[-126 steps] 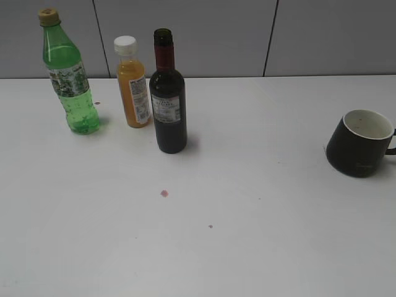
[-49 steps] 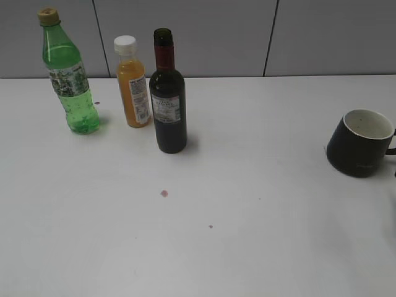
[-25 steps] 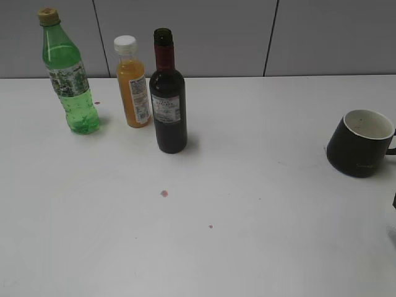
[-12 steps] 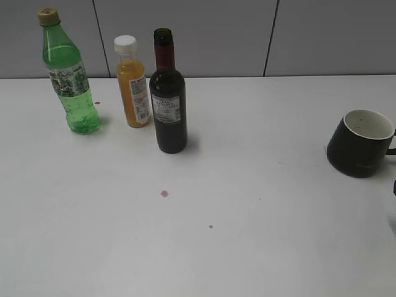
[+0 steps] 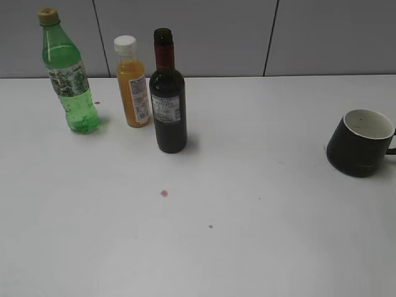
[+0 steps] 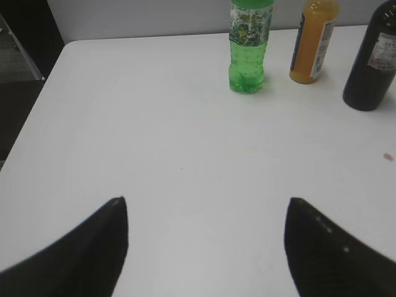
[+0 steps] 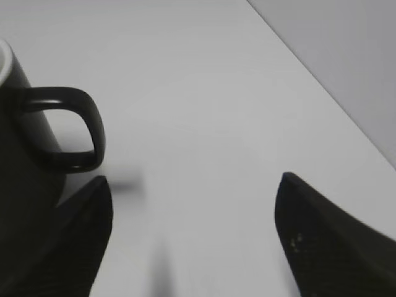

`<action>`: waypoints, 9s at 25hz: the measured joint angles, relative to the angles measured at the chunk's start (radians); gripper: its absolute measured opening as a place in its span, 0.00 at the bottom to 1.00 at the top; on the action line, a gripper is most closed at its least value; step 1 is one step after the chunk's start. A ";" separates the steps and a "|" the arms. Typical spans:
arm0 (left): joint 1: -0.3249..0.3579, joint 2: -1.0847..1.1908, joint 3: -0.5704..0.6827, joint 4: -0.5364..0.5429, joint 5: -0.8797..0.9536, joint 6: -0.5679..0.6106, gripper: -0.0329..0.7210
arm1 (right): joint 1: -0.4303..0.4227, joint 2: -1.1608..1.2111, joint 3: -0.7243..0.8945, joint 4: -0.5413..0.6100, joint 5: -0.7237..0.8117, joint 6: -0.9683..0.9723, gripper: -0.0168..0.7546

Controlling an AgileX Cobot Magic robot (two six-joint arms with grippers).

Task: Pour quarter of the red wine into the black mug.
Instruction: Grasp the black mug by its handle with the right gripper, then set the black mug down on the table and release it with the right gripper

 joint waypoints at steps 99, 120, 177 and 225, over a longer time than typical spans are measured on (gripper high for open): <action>0.000 0.000 0.000 0.000 0.000 0.000 0.82 | -0.090 0.384 -0.591 -0.730 -0.004 0.257 0.69; 0.000 0.000 0.000 0.000 0.000 0.000 0.82 | -0.076 0.383 -0.600 -0.809 0.004 0.290 0.06; 0.000 0.000 0.000 0.000 0.000 0.000 0.82 | 0.635 0.296 -0.559 -0.665 0.049 0.214 0.06; 0.000 0.000 0.000 0.000 0.000 0.000 0.82 | 0.545 0.421 -0.669 -0.848 0.004 0.318 0.66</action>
